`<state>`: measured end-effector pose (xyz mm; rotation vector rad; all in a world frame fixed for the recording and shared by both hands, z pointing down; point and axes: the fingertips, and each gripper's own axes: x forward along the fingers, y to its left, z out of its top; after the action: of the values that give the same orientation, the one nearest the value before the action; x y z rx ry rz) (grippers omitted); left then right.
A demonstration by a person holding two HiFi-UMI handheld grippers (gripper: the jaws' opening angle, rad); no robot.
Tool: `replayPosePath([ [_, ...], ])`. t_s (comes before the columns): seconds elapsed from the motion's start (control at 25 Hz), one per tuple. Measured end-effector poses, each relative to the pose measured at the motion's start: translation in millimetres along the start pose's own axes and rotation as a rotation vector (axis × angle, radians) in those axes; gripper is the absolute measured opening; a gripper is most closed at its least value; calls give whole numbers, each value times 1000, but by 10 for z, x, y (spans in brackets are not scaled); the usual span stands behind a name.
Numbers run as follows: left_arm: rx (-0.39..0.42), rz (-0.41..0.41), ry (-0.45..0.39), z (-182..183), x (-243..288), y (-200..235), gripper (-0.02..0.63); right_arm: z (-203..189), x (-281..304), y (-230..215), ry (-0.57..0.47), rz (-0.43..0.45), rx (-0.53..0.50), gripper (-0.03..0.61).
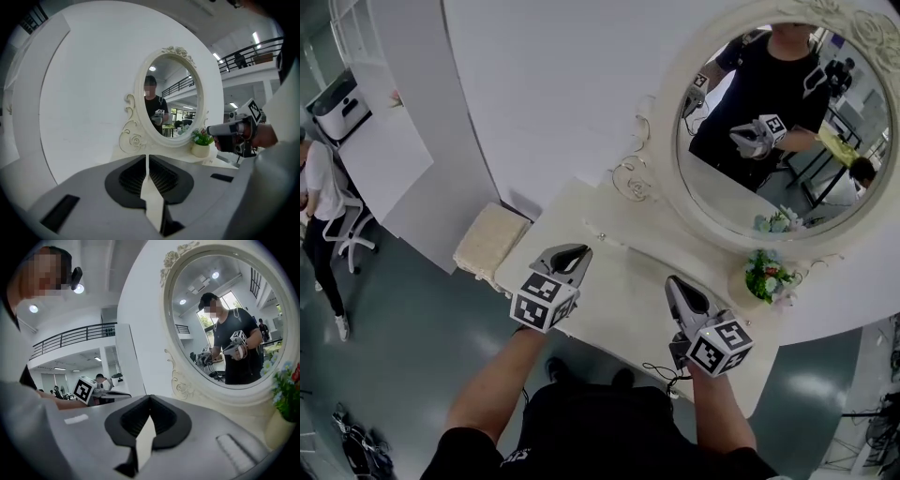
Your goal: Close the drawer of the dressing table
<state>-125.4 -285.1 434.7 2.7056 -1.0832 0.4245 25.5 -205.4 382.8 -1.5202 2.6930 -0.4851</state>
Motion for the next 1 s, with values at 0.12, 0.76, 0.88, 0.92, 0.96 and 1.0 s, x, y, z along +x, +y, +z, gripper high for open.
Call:
replayPosePath([
  [0.12, -35, 34, -29, 141, 4, -218, 14, 61, -202, -121, -13, 36, -6, 9],
  [0.76, -37, 95, -126, 636, -17, -889, 5, 363, -851, -626, -90, 82, -46, 8],
  [0.88, -9, 85, -131, 765, 8, -821, 5, 515, -840, -596, -126, 70, -31, 8],
  [0.92, -1, 82, -139, 819, 5, -794, 6, 574, -845, -568, -142, 75, -19, 8],
  [0.96, 6, 78, -151, 872, -2, -773, 6, 636, -853, -540, -160, 78, -6, 8],
  [1.0, 10, 74, -162, 915, -11, -756, 6, 692, -860, -514, -175, 77, -1, 8],
])
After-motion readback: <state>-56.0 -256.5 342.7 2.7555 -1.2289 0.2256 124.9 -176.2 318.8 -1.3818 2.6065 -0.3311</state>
